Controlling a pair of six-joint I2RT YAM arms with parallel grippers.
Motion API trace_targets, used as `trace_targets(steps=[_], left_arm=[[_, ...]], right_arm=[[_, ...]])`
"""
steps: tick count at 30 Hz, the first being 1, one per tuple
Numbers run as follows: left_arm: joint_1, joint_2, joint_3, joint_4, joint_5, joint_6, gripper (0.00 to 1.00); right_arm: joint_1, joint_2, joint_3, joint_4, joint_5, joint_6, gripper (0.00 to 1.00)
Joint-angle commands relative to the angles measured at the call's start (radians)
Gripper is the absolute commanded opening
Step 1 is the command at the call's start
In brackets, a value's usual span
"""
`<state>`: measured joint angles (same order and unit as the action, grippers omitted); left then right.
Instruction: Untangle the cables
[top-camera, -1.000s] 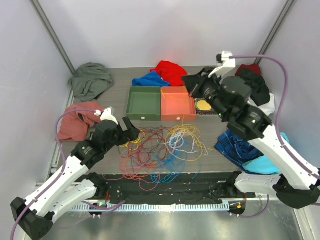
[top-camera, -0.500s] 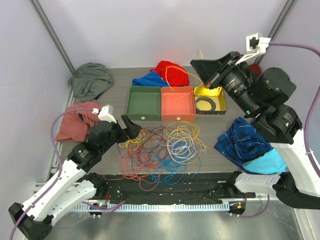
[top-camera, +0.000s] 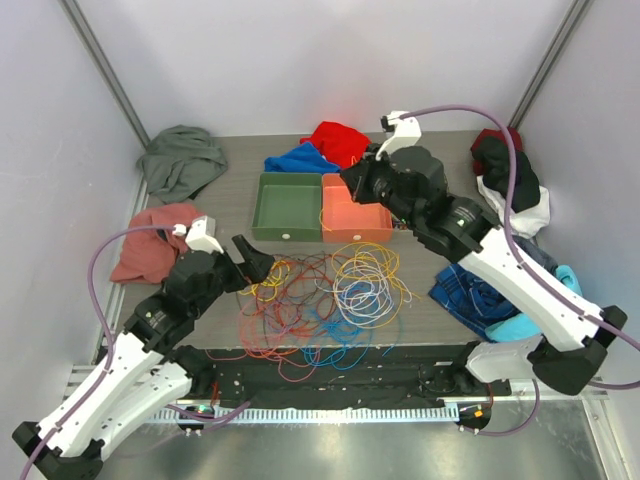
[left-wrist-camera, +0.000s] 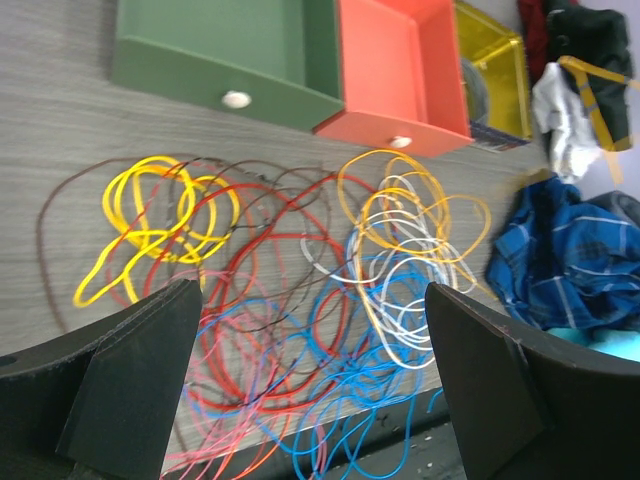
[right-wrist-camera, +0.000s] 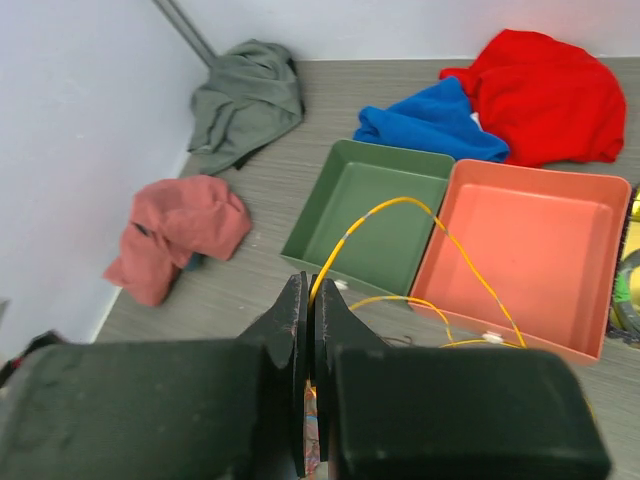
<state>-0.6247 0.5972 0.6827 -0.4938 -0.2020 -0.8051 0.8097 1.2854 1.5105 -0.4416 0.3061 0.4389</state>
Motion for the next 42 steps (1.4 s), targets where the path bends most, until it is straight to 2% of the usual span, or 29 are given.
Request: trace_targets(steps=[1, 8, 17, 33, 37, 42], left_arm=[[-0.004, -0.037, -0.020, -0.089, -0.060, -0.006, 1.00], [-0.003, -0.092, -0.058, -0.121, -0.065, -0.042, 1.00], [-0.003, -0.089, -0.058, -0.123, -0.056, -0.039, 1.00], [-0.003, -0.054, -0.031, -0.115, -0.079, -0.026, 1.00], [-0.003, -0.047, -0.035, -0.111, -0.076, -0.029, 1.00], [-0.003, -0.045, -0.046, -0.106, -0.074, -0.029, 1.00]], right_arm=[[-0.006, 0.041, 0.019, 0.067, 0.079, -0.038, 0.01], [-0.093, 0.149, 0.005, 0.125, 0.082, -0.026, 0.01], [-0.221, 0.270, -0.029, 0.276, -0.027, 0.015, 0.01], [-0.279, 0.390, 0.221, 0.265, -0.062, -0.026, 0.01], [-0.310, 0.411, 0.194, 0.264, -0.084, -0.003, 0.01], [-0.319, 0.428, 0.065, 0.328, -0.125, 0.037, 0.01]])
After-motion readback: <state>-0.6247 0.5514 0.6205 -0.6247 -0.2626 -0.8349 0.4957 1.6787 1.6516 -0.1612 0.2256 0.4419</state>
